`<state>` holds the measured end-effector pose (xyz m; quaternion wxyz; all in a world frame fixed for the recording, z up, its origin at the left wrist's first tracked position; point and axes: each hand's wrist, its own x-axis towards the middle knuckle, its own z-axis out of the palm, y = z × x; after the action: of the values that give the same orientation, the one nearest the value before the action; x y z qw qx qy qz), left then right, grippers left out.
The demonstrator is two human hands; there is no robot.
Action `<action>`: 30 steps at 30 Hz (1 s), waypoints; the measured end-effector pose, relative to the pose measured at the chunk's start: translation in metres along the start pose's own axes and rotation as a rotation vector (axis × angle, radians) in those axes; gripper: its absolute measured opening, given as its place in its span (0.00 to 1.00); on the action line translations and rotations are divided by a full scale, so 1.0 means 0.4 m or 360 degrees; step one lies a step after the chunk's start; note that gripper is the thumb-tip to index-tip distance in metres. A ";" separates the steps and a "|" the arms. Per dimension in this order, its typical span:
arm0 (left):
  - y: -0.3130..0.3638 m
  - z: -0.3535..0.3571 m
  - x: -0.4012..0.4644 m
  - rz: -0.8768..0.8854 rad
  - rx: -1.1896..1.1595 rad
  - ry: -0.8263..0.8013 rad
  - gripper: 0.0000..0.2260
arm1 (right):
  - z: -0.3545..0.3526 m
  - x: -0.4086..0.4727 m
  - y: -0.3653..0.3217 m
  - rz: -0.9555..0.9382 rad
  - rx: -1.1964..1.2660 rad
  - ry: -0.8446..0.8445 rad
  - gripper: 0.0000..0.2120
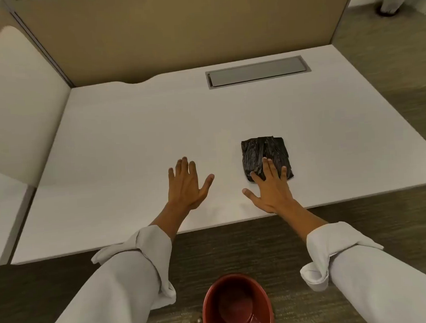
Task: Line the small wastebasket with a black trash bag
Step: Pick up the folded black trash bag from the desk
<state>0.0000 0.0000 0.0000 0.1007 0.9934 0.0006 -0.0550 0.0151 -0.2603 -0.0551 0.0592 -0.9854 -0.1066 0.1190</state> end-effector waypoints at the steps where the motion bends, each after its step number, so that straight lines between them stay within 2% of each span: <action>1: 0.003 0.010 0.003 -0.0016 -0.0008 -0.0034 0.37 | 0.005 0.002 0.001 0.0014 -0.0020 -0.0057 0.39; 8: 0.025 0.052 0.019 0.0019 -0.0045 -0.0106 0.34 | 0.026 0.026 0.009 0.0059 -0.0097 -0.0212 0.39; 13: 0.029 0.036 0.046 0.0162 -0.0109 -0.0201 0.29 | 0.005 0.020 0.004 0.0066 -0.0038 -0.0122 0.36; 18: 0.066 0.005 0.050 0.0250 -0.0426 -0.0185 0.25 | -0.057 -0.023 -0.031 0.0010 0.0387 0.0424 0.27; 22: 0.105 -0.024 0.011 0.0400 -0.0732 -0.0023 0.30 | -0.118 -0.099 -0.059 -0.0072 0.0809 0.0760 0.23; 27: 0.128 -0.066 -0.087 0.0641 -0.1099 0.0079 0.42 | -0.172 -0.234 -0.083 -0.0076 0.1281 0.0820 0.19; 29: 0.131 -0.075 -0.149 0.0589 -0.1187 0.0031 0.42 | -0.183 -0.289 -0.090 -0.0055 0.1441 0.0746 0.21; 30: 0.131 -0.078 -0.182 0.0550 -0.1195 0.0002 0.39 | -0.185 -0.314 -0.093 -0.0049 0.1495 0.0709 0.21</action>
<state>-0.0685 -0.0445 0.0488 0.4638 0.8732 -0.1460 -0.0325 -0.0930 -0.2591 0.0493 0.5181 -0.8522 -0.0409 -0.0595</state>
